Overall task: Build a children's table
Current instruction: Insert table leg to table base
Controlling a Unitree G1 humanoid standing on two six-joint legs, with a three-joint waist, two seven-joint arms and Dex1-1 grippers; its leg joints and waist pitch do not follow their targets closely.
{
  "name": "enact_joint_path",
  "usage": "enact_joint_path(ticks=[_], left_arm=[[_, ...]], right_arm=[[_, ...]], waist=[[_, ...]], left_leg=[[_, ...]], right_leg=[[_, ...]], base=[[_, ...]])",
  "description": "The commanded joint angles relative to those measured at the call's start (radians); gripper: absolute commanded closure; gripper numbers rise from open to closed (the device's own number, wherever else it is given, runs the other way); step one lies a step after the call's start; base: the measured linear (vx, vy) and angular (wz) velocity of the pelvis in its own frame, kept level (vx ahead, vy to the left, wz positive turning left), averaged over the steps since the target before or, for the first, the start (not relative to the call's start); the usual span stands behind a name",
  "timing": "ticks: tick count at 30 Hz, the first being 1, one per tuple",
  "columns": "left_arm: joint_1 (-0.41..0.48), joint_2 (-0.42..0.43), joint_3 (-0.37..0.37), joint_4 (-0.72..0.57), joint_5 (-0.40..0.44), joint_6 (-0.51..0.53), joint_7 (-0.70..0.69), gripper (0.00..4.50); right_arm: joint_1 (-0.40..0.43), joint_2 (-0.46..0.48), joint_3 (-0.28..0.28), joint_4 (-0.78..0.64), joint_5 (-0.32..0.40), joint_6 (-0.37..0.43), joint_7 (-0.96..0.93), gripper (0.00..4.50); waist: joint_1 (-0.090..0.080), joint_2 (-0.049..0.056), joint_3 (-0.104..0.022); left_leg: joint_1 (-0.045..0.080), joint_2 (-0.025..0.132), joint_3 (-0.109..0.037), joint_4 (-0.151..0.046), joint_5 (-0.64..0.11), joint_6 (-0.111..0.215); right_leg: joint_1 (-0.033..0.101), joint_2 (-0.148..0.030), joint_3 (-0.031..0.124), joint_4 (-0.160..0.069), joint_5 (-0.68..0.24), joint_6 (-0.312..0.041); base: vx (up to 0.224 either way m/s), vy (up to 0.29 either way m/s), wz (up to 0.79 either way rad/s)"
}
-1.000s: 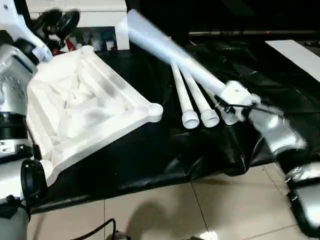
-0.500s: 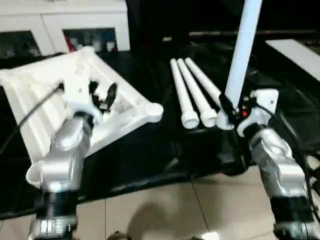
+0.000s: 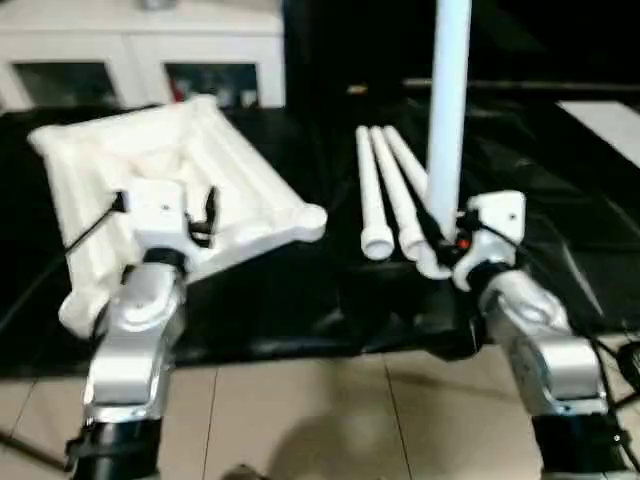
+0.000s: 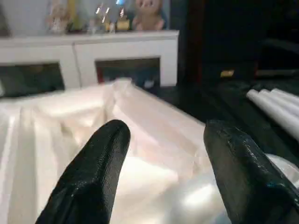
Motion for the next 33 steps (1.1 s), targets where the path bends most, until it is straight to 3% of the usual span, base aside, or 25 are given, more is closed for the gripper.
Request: enact_joint_path(ticks=[1,2,3,4,5,6,7,8,9,10,11,12,13,14,15,17,18,19,20,21,24,26,29,30,33], left_arm=[[-0.003,-0.02,0.009,-0.001,-0.032,0.012,-0.002,1.48],[0.0,-0.045,0.015,0.013,-0.043,0.01,0.015,1.48],[0.003,-0.05,0.015,0.018,-0.042,0.009,0.02,1.48],[0.012,-0.056,0.013,0.019,-0.04,0.012,0.022,1.48],[0.021,-0.057,0.01,0.018,-0.038,0.014,0.02,1.48],[0.03,-0.053,0.004,0.015,-0.031,0.014,0.018,1.48],[0.038,-0.047,0.001,0.014,-0.023,0.014,0.018,1.48],[0.043,-0.043,0.002,0.011,-0.022,0.016,0.015,1.48],[0.045,-0.039,0.004,0.009,-0.022,0.018,0.013,1.48],[0.046,-0.035,0.004,0.006,-0.02,0.02,0.011,1.48],[0.048,-0.027,0.002,0.001,-0.016,0.023,0.003,1.48],[0.049,-0.022,-0.001,-0.004,-0.013,0.026,-0.002,1.48],[0.05,-0.015,-0.002,-0.013,-0.008,0.028,-0.006,1.48],[0.05,-0.011,-0.002,-0.018,-0.006,0.029,-0.007,1.48],[0.05,-0.009,-0.002,-0.02,-0.004,0.029,-0.008,1.48],[0.052,0.001,0.007,-0.02,-0.008,0.03,-0.012,1.48],[0.052,0.007,0.009,-0.019,-0.008,0.031,-0.014,1.48],[0.053,0.013,0.011,-0.019,-0.01,0.03,-0.017,1.48],[0.047,0.022,0.016,-0.017,-0.014,0.03,-0.021,1.48],[0.047,0.022,0.016,-0.017,-0.014,0.03,-0.021,1.48],[0.036,0.032,0.026,-0.005,-0.016,0.028,-0.032,1.48],[0.029,0.034,0.028,0.002,-0.025,0.023,-0.041,1.48],[0.019,0.033,0.027,0.008,-0.032,0.022,-0.045,1.48],[0.02,0.032,0.027,0.007,-0.034,0.022,-0.044,1.48],[0.026,0.026,0.02,0.003,-0.038,0.026,-0.047,1.48]], right_arm=[[-0.01,-0.004,-0.012,-0.009,0.012,0.017,-0.006,2.61],[-0.009,-0.005,-0.017,-0.01,0.012,0.021,-0.004,2.61],[-0.009,-0.005,-0.018,-0.009,0.012,0.022,-0.003,2.61],[-0.008,-0.005,-0.018,-0.01,0.01,0.024,-0.002,2.61],[-0.008,-0.002,-0.019,-0.012,0.013,0.024,-0.001,2.61],[-0.006,0.001,-0.019,-0.015,0.015,0.026,0.001,2.61],[-0.005,0.003,-0.017,-0.019,0.015,0.028,0.002,2.61],[-0.004,0.008,-0.016,-0.022,0.014,0.03,0.004,2.61],[-0.003,0.014,-0.015,-0.023,0.016,0.03,0.007,2.61],[-0.003,0.017,-0.011,-0.022,0.016,0.028,0.013,2.61],[-0.001,0.017,0.0,-0.023,0.014,0.02,0.026,2.61],[0.0,0.015,0.01,-0.024,0.009,0.013,0.035,2.61],[-0.003,0.014,0.02,-0.023,0.008,0.009,0.049,2.61],[-0.006,0.013,0.024,-0.021,0.01,0.009,0.057,2.61],[-0.007,0.013,0.026,-0.02,0.011,0.01,0.061,2.61],[-0.008,0.027,0.027,-0.013,0.019,0.009,0.063,2.61],[-0.008,0.031,0.028,-0.012,0.019,0.008,0.062,2.61],[-0.006,0.037,0.027,-0.013,0.023,0.006,0.068,2.61],[-0.002,0.039,0.03,-0.018,0.025,0.002,0.082,2.61],[-0.002,0.039,0.03,-0.018,0.025,0.002,0.082,2.61],[0.002,0.045,0.032,-0.014,0.021,-0.005,0.088,2.61],[-0.003,0.047,0.031,-0.007,0.018,-0.009,0.09,2.61],[-0.015,0.051,0.027,0.007,0.014,-0.013,0.089,2.61],[-0.016,0.053,0.025,0.01,0.011,-0.014,0.09,2.61],[-0.014,0.054,0.023,0.014,0.008,-0.017,0.091,2.61]], waist=[[0.003,0.016,-0.076],[0.005,0.006,-0.066],[0.01,-0.001,-0.058],[0.021,-0.007,-0.052],[0.023,-0.004,-0.054],[0.019,0.006,-0.059],[0.01,0.02,-0.07],[0.006,0.041,-0.075],[0.002,0.039,-0.076],[-0.006,0.016,-0.061],[0.002,-0.012,-0.052],[0.013,-0.013,-0.055],[0.028,-0.025,-0.053],[0.024,-0.003,-0.061],[0.009,0.003,-0.064],[0.007,0.02,-0.069],[-0.004,0.025,-0.065],[-0.018,0.047,-0.074],[-0.013,0.036,-0.065],[-0.002,0.028,-0.064],[0.013,0.023,-0.059],[0.01,0.022,-0.06],[0.003,0.023,-0.055],[-0.002,0.02,-0.045],[-0.015,0.018,-0.03]], left_leg=[[0.021,0.129,-0.046,-0.071,-0.08,0.124],[0.013,0.095,-0.012,-0.062,-0.126,0.088],[0.006,0.056,0.013,-0.053,-0.138,0.069],[0.01,0.02,0.035,-0.043,-0.142,0.052],[0.011,0.022,0.035,-0.049,-0.14,0.055],[0.013,0.048,0.022,-0.064,-0.144,0.062],[0.024,0.119,-0.016,-0.089,-0.161,0.086],[0.025,0.246,-0.077,-0.14,-0.207,0.133],[0.031,0.273,-0.086,-0.151,-0.228,0.14],[0.044,0.196,-0.045,-0.133,-0.284,0.095],[0.022,0.058,0.016,-0.073,-0.246,0.004],[0.014,0.05,0.021,-0.067,-0.177,-0.002],[-0.048,0.05,-0.013,-0.089,-0.082,0.043],[-0.041,0.053,-0.023,-0.097,-0.074,0.067],[-0.046,0.049,-0.046,-0.09,-0.056,0.103],[-0.044,0.055,-0.061,-0.086,-0.048,0.121],[-0.059,0.057,-0.08,-0.093,-0.066,0.138],[0.008,0.118,-0.071,-0.085,-0.117,0.112],[0.009,0.143,-0.066,-0.095,-0.152,0.069],[0.007,0.129,-0.042,-0.099,-0.196,0.023],[0.003,0.101,-0.007,-0.101,-0.224,-0.02],[0.004,0.103,-0.005,-0.111,-0.257,-0.039],[0.026,0.1,-0.005,-0.12,-0.406,-0.065],[0.042,0.092,-0.001,-0.123,-0.491,-0.059],[0.091,0.081,0.01,-0.113,-0.582,-0.047]], right_leg=[[0.048,-0.158,0.104,-0.118,-0.174,0.153],[0.052,-0.159,0.104,-0.135,-0.235,0.128],[0.059,-0.148,0.095,-0.154,-0.311,0.162],[0.055,-0.129,0.08,-0.178,-0.453,0.251],[0.058,-0.122,0.072,-0.184,-0.468,0.283],[0.064,-0.109,0.053,-0.192,-0.42,0.32],[0.071,-0.119,0.044,-0.179,-0.33,0.284],[0.086,-0.16,0.081,-0.079,-0.182,0.174],[0.072,-0.178,0.11,-0.019,-0.086,0.118],[0.035,-0.193,0.154,-0.035,-0.025,0.036],[0.053,-0.199,0.156,-0.112,-0.231,0.021],[0.063,-0.199,0.159,-0.12,-0.334,0.038],[0.102,-0.199,0.1,-0.1,-0.388,0.064],[0.093,-0.191,0.082,-0.112,-0.361,0.051],[0.096,-0.194,0.056,-0.109,-0.284,0.008],[0.098,-0.192,0.031,-0.108,-0.205,-0.05],[0.108,-0.181,0.013,-0.099,-0.157,-0.085],[0.059,-0.159,0.049,-0.098,-0.143,-0.081],[0.058,-0.174,0.074,-0.089,-0.079,-0.102],[0.06,-0.178,0.084,-0.088,-0.058,-0.11],[0.064,-0.181,0.094,-0.105,-0.151,-0.088],[0.068,-0.175,0.095,-0.11,-0.262,-0.041],[0.066,-0.17,0.095,-0.125,-0.406,-0.005],[0.07,-0.166,0.087,-0.146,-0.536,0.025],[0.069,-0.155,0.055,-0.192,-0.708,0.059]], base=[[-0.016,-0.088,0.14],[-0.016,-0.088,0.14],[-0.027,-0.062,0.11],[0.0,0.0,0.0],[0.0,0.0,0.0],[0.0,0.0,0.0],[0.0,0.0,0.0],[0.0,0.0,0.0],[0.0,0.0,0.0],[0.0,0.0,0.0],[0.0,0.0,0.0],[0.0,0.0,0.0],[0.0,0.0,0.0],[0.0,0.0,0.0],[-0.002,0.01,0.3],[-0.007,0.007,0.47],[0.006,0.01,0.54],[0.026,0.01,0.4],[0.026,0.01,0.4],[0.0,0.0,0.0],[0.0,0.0,0.0],[0.0,0.0,0.0],[0.0,0.0,0.0],[0.0,0.0,0.0],[0.0,0.0,0.0]])
